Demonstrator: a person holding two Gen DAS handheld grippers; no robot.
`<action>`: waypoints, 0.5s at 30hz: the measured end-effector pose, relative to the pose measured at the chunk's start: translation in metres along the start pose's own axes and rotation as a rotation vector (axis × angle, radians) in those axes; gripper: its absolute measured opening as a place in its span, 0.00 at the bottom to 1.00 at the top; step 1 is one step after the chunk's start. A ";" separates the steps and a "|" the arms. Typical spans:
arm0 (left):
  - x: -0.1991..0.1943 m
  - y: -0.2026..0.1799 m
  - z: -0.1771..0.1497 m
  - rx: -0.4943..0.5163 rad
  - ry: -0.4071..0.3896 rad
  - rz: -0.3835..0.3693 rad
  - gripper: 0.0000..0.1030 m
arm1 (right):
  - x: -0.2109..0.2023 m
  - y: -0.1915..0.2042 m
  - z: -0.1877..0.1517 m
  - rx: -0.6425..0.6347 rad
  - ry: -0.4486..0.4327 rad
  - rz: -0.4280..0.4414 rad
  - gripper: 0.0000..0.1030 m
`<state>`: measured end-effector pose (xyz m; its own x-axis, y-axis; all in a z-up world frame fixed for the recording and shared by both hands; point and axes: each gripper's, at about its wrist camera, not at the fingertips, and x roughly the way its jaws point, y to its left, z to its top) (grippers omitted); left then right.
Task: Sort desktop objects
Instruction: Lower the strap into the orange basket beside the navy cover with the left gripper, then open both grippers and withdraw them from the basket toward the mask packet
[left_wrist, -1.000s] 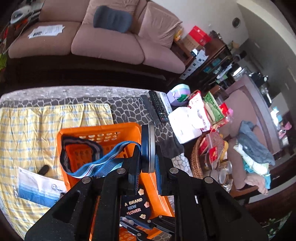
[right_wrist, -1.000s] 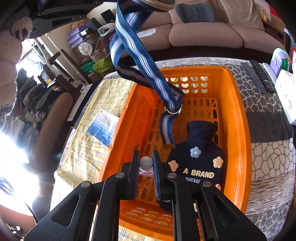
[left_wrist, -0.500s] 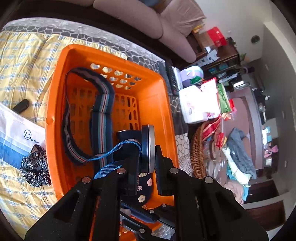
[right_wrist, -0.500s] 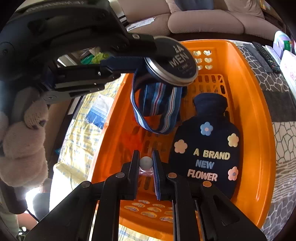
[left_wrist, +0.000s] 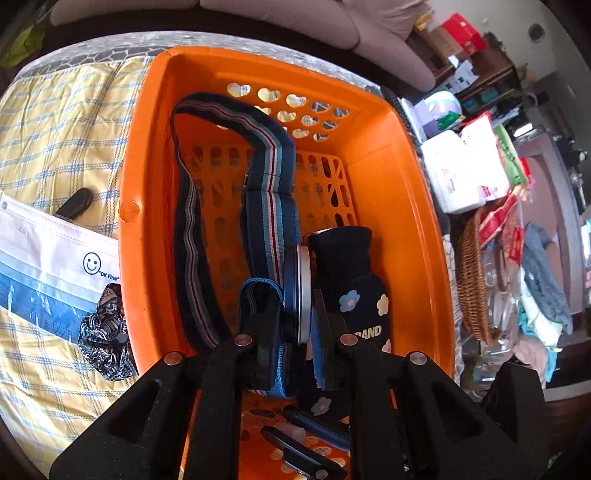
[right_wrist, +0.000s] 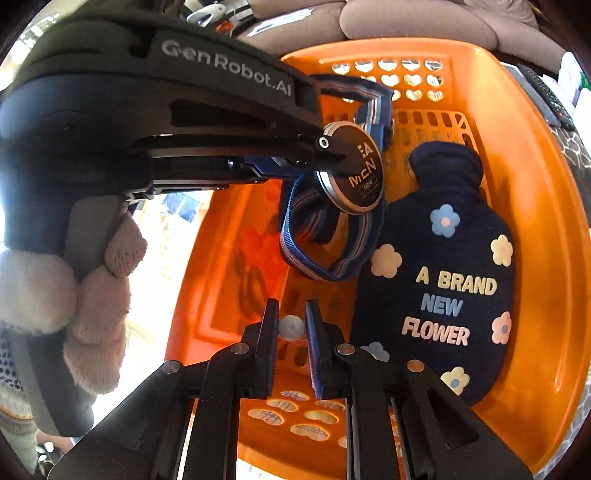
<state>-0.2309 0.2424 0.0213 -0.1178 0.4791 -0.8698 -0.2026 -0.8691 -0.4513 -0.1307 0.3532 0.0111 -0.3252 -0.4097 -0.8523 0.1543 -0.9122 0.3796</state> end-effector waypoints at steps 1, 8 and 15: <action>-0.001 -0.001 -0.001 0.002 0.000 0.009 0.14 | 0.001 -0.001 0.000 0.001 0.000 -0.003 0.17; -0.024 0.002 -0.001 -0.041 -0.053 0.008 0.46 | -0.011 -0.005 -0.001 0.000 -0.037 -0.020 0.20; -0.048 0.008 -0.003 -0.071 -0.071 -0.007 0.47 | -0.030 -0.012 -0.002 0.020 -0.073 -0.035 0.24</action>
<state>-0.2237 0.2122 0.0589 -0.1861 0.4907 -0.8512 -0.1347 -0.8709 -0.4726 -0.1204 0.3760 0.0314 -0.3970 -0.3764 -0.8371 0.1233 -0.9257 0.3577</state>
